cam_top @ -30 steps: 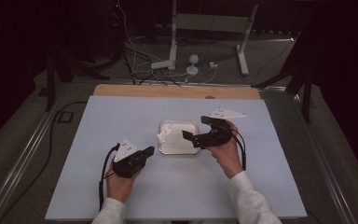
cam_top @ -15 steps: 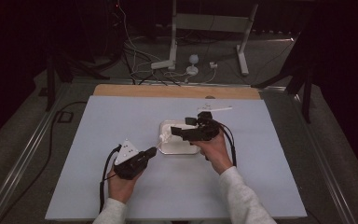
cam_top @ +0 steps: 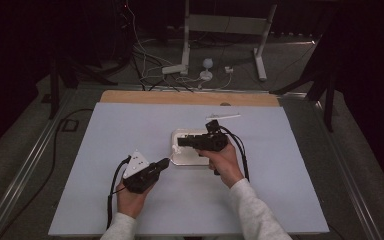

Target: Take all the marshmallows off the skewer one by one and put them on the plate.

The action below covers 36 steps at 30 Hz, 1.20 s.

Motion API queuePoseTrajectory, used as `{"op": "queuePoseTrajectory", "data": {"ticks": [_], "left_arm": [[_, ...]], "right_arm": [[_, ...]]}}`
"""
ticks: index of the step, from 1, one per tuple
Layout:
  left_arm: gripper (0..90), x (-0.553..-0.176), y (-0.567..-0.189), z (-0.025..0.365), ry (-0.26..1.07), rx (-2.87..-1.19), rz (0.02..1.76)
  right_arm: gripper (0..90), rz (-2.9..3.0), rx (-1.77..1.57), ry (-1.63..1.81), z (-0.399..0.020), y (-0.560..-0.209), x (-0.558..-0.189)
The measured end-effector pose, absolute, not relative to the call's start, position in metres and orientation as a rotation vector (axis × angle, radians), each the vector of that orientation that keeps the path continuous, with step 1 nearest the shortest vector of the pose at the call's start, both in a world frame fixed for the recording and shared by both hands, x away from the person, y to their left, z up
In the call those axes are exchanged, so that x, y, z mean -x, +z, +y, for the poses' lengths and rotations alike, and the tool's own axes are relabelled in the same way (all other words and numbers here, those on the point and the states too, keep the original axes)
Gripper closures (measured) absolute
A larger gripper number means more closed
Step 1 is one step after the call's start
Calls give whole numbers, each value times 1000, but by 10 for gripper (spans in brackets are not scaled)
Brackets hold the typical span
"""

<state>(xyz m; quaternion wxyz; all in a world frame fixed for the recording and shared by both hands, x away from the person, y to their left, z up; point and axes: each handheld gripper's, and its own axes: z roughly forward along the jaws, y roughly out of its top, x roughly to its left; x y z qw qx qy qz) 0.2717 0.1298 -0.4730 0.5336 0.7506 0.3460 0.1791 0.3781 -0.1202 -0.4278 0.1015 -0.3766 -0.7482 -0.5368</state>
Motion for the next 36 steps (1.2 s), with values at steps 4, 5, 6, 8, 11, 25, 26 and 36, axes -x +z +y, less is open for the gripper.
{"op": "queuePoseTrajectory", "data": {"ticks": [4,5,6,8,11,25,26,36], "left_arm": [[900,-272,-473,130,413,-1775,813],[900,-273,-473,130,408,-1774,811],[900,-273,-473,131,406,-1773,812],[900,-273,-473,131,408,-1776,812],[900,-274,-473,132,405,-1778,813],[900,-274,-473,134,414,-1792,795],[900,-273,-472,134,418,-1795,793],[900,-273,-472,135,431,-1812,787]], "right_arm": [[755,-2189,1119,-1612,-122,-425,-378],[760,-2186,1121,-1619,-123,-424,-377],[764,-2187,1127,-1624,-123,-424,-377],[767,-2180,1133,-1626,-123,-425,-377],[775,-2156,1149,-1630,-124,-425,-379],[800,-2133,1166,-1678,-127,-423,-379],[801,-2132,1161,-1684,-127,-423,-379],[805,-2107,1208,-1710,-130,-422,-380]]}}
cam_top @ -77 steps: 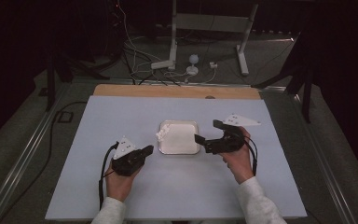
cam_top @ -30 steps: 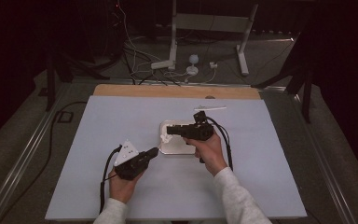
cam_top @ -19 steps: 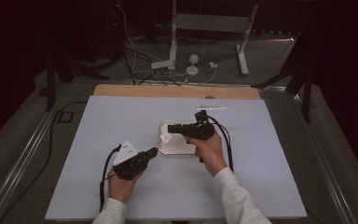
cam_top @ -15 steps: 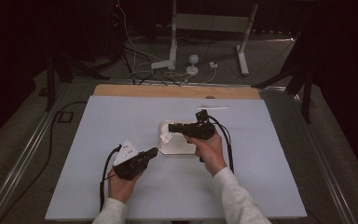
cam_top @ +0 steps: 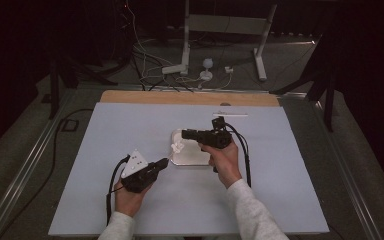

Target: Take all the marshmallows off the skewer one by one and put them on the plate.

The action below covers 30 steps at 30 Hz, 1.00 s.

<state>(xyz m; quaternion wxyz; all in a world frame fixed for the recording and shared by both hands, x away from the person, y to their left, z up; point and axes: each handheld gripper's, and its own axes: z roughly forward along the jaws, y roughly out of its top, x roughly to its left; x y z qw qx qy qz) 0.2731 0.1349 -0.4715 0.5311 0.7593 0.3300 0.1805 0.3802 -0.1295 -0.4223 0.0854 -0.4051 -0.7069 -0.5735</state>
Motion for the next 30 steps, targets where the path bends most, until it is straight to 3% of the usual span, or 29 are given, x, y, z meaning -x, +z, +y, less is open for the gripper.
{"op": "queuePoseTrajectory", "data": {"ticks": [13,15,20,30], "left_arm": [[900,-273,-473,134,463,-1854,786],[900,-272,-478,138,487,-1908,805],[900,-276,-480,153,419,-1809,872],[900,-276,-480,148,429,-1825,873]], "right_arm": [[817,-2140,1314,-1717,-134,-420,-382],[826,-2074,1442,-1817,-153,-414,-385],[819,-2106,1461,-1833,-201,-386,-393],[809,-2182,1418,-1760,-187,-404,-395]]}}
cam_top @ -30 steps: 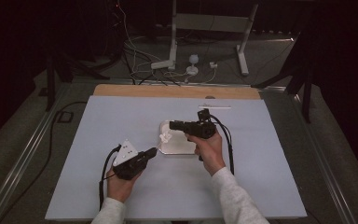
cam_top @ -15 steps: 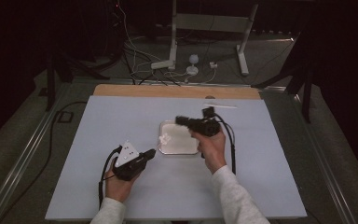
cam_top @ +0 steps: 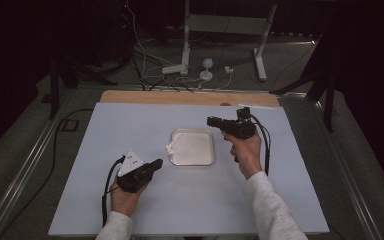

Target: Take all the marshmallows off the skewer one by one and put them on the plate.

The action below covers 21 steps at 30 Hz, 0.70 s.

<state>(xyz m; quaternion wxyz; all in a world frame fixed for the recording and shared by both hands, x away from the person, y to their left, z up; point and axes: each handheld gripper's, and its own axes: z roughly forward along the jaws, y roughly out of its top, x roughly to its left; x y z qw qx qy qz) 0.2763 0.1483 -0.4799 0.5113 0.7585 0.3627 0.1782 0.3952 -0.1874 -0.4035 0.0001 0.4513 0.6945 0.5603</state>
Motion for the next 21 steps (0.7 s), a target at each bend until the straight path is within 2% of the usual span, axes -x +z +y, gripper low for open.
{"op": "queuePoseTrajectory", "data": {"ticks": [12,21], "left_arm": [[900,-276,-478,149,424,-1805,879],[900,-277,-478,149,419,-1803,881]], "right_arm": [[794,2257,-1387,1651,-169,-421,-402],[787,2310,-1438,1474,-155,-449,-411]]}}
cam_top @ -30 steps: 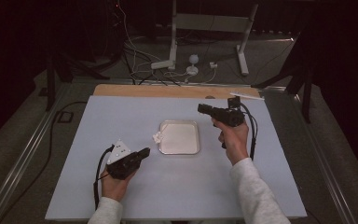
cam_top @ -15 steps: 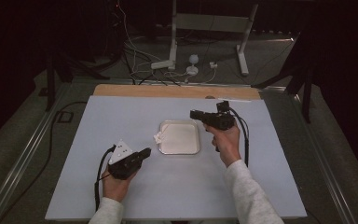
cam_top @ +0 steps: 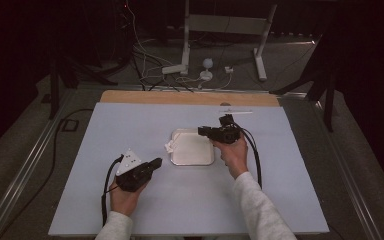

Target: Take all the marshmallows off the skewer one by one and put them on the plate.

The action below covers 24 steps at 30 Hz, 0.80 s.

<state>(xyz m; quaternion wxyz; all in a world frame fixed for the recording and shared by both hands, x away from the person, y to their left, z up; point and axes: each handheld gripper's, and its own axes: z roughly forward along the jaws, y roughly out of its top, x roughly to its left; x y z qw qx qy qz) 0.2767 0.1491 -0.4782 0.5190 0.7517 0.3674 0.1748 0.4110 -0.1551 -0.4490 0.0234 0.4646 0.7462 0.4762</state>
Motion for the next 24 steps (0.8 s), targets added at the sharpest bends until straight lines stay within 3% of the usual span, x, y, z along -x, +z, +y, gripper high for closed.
{"op": "queuePoseTrajectory", "data": {"ticks": [5,7,11,12,13,16,24], "left_arm": [[900,-277,-478,149,423,-1807,882],[900,-277,-478,149,423,-1804,887],[900,-277,-478,150,426,-1800,893],[900,-277,-478,150,428,-1800,896],[900,-277,-478,150,428,-1799,899],[900,-277,-478,151,430,-1799,900],[900,-277,-478,150,434,-1795,904]], "right_arm": [[769,2324,-1454,1431,-150,-457,-414],[601,2309,-1462,1398,-149,-460,-415],[446,2317,-1476,1365,-148,-464,-418],[362,2345,-1485,1373,-148,-465,-418],[362,2345,-1485,1373,-148,-465,-418],[200,2356,-1455,1386,-145,-462,-412],[152,2380,-1420,1480,-144,-451,-401]]}}
